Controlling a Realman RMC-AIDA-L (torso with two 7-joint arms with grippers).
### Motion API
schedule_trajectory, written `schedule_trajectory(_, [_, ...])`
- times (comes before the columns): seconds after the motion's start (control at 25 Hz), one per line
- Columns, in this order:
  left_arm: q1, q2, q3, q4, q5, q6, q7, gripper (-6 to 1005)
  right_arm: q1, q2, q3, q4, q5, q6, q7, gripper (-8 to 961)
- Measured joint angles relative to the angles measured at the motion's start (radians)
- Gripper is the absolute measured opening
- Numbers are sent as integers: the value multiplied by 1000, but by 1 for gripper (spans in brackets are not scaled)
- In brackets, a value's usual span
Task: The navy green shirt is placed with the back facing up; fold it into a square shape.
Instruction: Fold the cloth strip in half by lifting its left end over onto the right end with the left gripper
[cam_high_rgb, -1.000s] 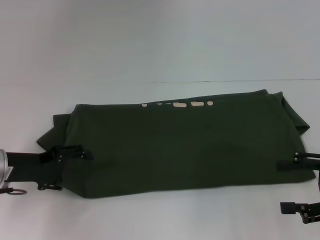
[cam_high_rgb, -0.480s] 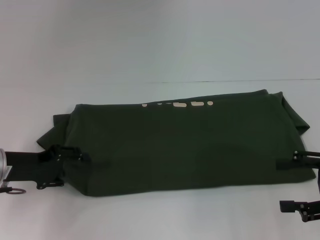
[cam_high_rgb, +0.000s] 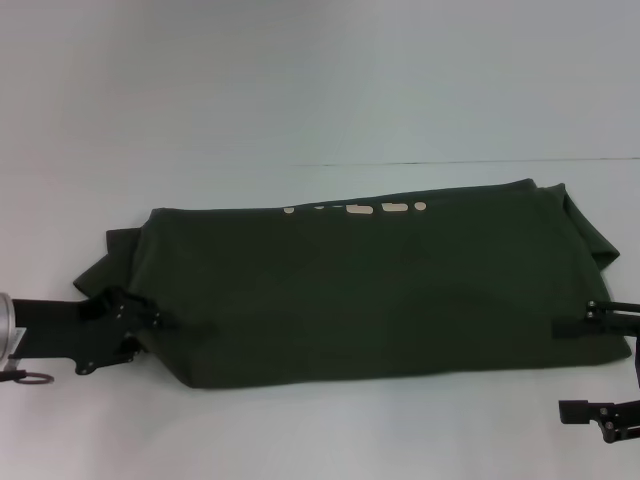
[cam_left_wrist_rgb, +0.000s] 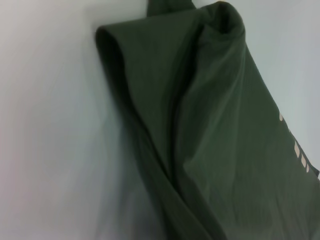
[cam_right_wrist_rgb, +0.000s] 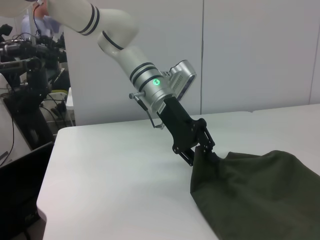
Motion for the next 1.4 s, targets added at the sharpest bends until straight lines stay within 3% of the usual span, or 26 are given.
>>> schedule_trajectory(0.48, [-1, -8, 82, 32, 13, -29, -36, 320, 0, 0, 1, 0, 0, 2, 1, 904])
schedule_trajectory(0.6, [-2, -8, 83, 35, 9, -32, -34, 124, 0, 0, 1, 0, 0, 1, 1, 905])
schedule_trajectory(0.8, [3, -9, 77, 40, 9, -32, -33, 27, 0, 0, 2, 0, 0, -1, 8, 904])
schedule_trajectory(1.04, [20, -2, 74, 80, 9, -21, -29, 37, 0, 5, 1, 0, 0, 1, 9, 904])
schedule_trajectory(1.4, [78, 29, 33, 195, 10, 37, -27, 53, 3, 10, 1, 0, 0, 13, 19, 903])
